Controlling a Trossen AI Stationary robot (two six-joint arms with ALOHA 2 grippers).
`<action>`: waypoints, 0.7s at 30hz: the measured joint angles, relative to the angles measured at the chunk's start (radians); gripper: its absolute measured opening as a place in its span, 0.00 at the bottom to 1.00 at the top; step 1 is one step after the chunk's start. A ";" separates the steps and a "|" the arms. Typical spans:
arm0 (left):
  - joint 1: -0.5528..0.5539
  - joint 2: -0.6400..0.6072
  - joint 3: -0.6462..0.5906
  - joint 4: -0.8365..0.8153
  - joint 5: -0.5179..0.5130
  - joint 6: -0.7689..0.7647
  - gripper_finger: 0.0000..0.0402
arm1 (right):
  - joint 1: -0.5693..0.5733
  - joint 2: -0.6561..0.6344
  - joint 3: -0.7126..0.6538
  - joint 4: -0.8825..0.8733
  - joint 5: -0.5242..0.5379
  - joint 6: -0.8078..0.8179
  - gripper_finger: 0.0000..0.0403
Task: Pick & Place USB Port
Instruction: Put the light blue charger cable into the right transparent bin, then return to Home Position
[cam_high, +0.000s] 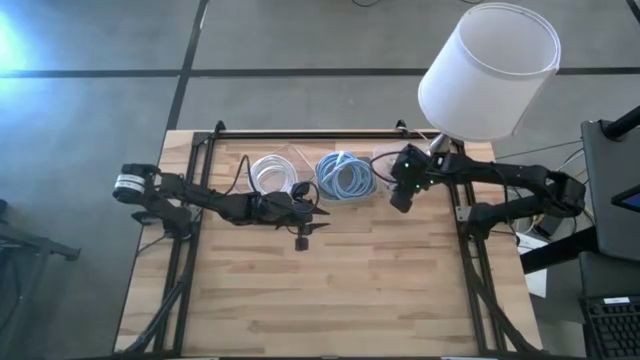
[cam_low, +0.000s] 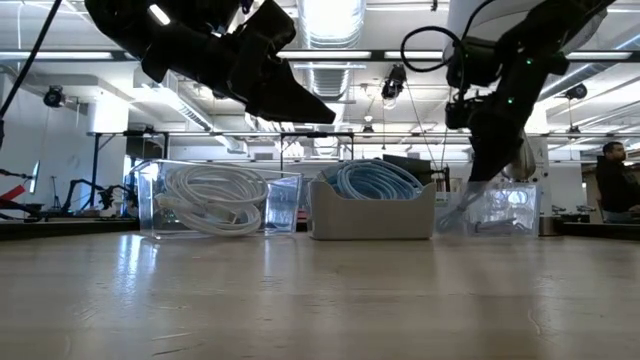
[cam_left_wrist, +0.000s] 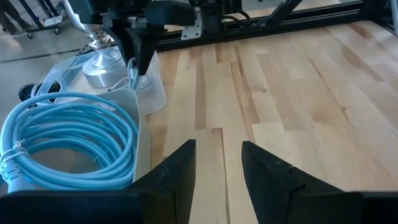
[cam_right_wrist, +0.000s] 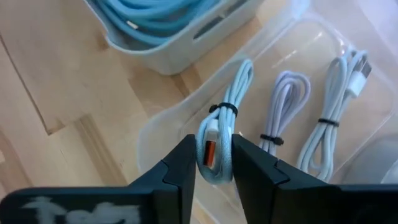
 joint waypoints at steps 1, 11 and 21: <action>0.000 0.000 0.000 -0.001 0.000 0.000 0.33 | 0.000 0.000 0.004 -0.002 0.000 -0.008 0.25; 0.000 0.000 0.000 -0.014 0.000 0.000 0.33 | 0.001 -0.004 0.011 -0.007 0.002 -0.012 0.37; 0.000 -0.008 0.000 -0.013 0.000 -0.026 0.33 | 0.008 -0.058 0.038 -0.009 -0.037 0.075 0.39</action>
